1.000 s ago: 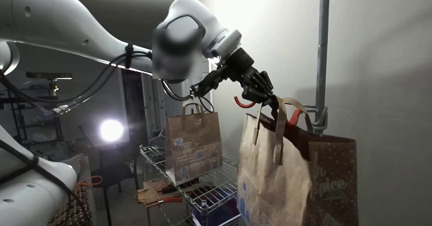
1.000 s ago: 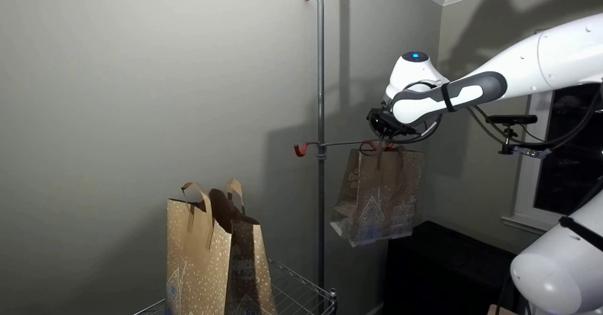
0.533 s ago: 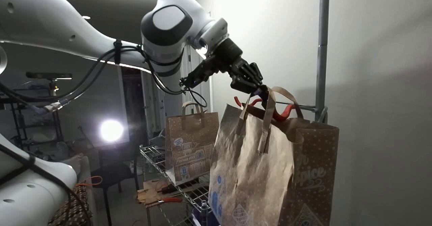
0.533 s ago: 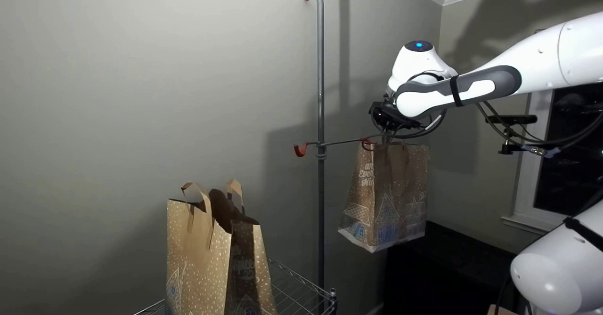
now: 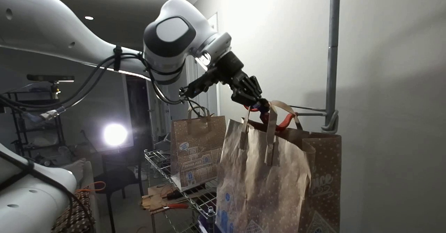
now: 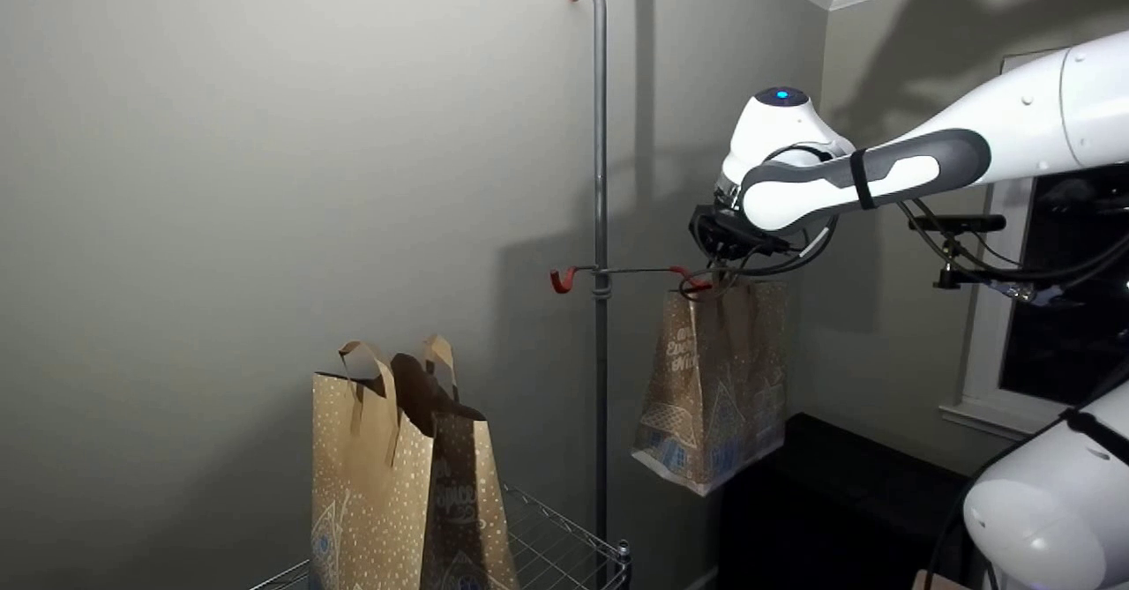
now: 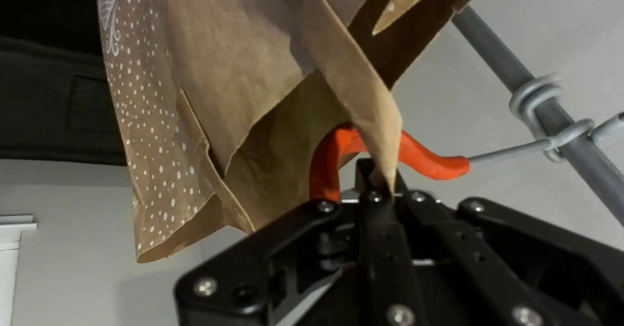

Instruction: Move the brown bags to the metal rack

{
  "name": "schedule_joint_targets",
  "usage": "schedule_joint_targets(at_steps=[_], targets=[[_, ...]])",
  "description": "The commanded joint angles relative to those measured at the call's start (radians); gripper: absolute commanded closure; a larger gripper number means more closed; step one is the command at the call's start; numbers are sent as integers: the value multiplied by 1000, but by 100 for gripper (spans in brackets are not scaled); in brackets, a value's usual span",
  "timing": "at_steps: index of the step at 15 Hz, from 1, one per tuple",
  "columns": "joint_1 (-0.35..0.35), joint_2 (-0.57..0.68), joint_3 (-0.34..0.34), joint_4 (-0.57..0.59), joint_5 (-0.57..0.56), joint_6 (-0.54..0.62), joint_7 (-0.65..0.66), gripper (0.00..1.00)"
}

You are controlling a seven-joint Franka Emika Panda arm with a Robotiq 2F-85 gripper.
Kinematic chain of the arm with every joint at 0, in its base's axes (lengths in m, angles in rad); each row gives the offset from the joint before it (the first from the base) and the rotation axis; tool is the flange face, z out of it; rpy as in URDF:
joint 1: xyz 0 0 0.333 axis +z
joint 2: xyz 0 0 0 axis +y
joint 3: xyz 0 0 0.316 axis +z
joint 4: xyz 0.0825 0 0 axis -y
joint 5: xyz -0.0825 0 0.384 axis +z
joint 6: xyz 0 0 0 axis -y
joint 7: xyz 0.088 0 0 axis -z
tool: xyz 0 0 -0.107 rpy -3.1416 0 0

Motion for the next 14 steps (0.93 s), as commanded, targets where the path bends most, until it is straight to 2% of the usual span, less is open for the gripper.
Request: schedule_joint_targets(at_steps=[1, 4, 7, 10, 14], targets=[[40, -101, -30, -69, 41, -45, -104, 99], [42, -161, -34, -101, 46, -112, -164, 99], [55, -214, -51, -127, 69, -126, -216, 99], [85, -215, -46, -143, 121, -79, -277, 99], [172, -172, -8, -131, 218, 16, -346, 99]])
